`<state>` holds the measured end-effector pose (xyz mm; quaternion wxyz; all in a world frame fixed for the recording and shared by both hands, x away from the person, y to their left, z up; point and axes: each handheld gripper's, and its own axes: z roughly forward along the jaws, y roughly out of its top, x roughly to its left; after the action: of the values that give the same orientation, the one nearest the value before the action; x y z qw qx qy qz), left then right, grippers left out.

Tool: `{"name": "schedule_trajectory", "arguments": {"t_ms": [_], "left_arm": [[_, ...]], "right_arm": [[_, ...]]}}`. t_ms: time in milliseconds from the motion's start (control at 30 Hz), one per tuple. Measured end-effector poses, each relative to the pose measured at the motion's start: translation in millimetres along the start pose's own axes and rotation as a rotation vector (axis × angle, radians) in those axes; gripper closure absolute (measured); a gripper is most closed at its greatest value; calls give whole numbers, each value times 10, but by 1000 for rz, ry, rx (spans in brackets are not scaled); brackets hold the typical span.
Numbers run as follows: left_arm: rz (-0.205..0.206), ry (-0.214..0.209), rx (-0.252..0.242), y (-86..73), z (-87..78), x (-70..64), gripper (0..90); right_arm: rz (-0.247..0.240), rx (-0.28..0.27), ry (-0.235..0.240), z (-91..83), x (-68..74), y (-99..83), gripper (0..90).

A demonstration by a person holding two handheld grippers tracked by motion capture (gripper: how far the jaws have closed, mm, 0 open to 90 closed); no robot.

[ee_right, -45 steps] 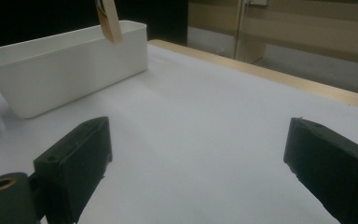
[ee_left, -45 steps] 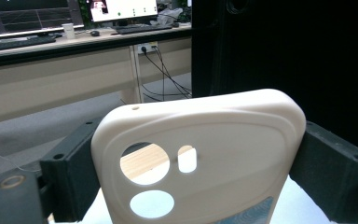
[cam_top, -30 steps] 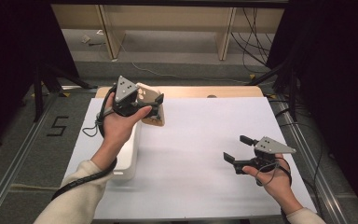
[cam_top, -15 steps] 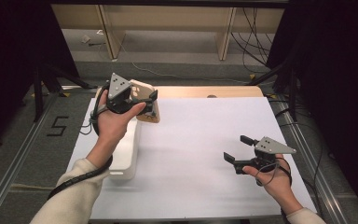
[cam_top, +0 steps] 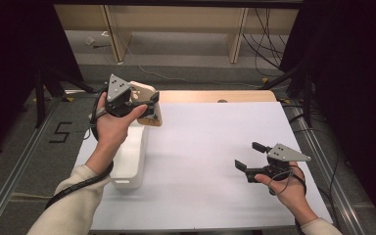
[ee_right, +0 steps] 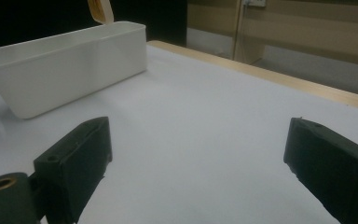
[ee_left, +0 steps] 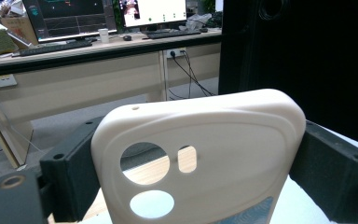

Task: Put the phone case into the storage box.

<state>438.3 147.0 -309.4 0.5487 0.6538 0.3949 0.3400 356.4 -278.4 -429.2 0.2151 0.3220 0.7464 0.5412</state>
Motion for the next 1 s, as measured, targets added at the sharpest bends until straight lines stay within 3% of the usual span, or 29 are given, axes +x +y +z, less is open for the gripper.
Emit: {"name": "schedule_trajectory", "arguments": {"t_ms": [1000], "left_arm": [[-3,70,11,10,-15,255,107]], "right_arm": [[0,0,1,1,2,-3,87]]}}
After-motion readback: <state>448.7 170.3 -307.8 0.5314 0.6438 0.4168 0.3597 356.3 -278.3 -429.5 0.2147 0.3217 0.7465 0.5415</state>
